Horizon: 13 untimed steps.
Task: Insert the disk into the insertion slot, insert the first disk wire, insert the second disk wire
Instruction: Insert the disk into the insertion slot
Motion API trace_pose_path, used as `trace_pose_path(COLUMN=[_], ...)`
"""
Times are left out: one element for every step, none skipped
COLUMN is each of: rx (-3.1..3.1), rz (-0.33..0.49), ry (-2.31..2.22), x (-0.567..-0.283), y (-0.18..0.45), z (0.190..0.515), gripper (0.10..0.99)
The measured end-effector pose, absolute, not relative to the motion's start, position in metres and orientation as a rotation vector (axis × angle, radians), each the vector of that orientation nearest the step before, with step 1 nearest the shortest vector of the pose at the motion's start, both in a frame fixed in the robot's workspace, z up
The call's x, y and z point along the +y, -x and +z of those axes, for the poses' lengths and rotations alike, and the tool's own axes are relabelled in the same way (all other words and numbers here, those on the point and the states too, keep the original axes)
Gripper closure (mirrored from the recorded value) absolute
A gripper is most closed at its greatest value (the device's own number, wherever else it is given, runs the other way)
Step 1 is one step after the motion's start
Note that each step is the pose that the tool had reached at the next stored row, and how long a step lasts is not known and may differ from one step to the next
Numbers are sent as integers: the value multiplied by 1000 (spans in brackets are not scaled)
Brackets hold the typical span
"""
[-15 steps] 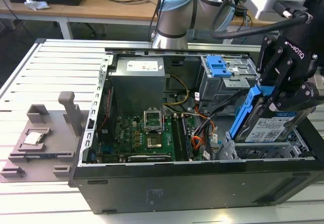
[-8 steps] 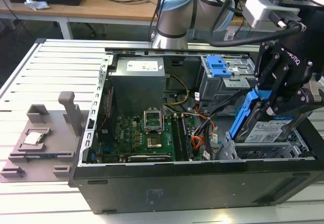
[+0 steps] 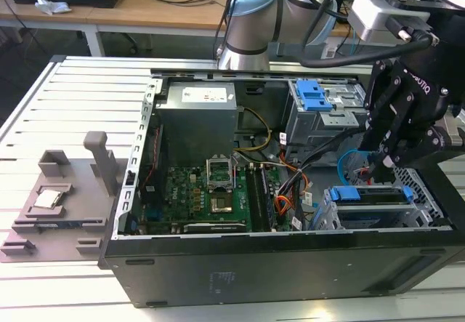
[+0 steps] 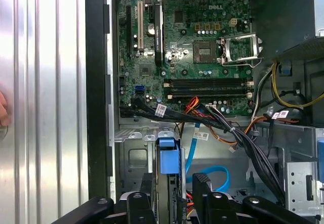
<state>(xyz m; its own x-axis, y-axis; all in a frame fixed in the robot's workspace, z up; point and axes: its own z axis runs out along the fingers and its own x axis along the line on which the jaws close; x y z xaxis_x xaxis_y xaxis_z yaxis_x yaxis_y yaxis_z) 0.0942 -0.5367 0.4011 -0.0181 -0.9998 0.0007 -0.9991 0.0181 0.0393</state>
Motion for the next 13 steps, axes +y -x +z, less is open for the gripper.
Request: trace_pose_path(rx=[-2221,-2221,-2221,-2221,-2221,-2221,-2221,-2221,-2221,-2221,-2221,-2221,-2221], rz=[-43,-43,-43,-43,-43,-43,-43,-43,-43,-43,-43,-43,-43], ry=[-2181,-2181,-2181,-2181,-2181,-2181,-2181,-2181,-2181,-2181,-2181,-2181,-2181], x=[-537,-537,-537,-537,-537,-537,-537,-537,-537,-537,-537,-537,-537], y=[-94,-94,-94,-94,-94,-94,-94,-94,-94,-94,-94,-94,-94], z=[401,401,401,401,401,401,401,401,401,401,401,401,401], gripper=[659,788,851,969,980,980,980,980,980,980,980,980,980])
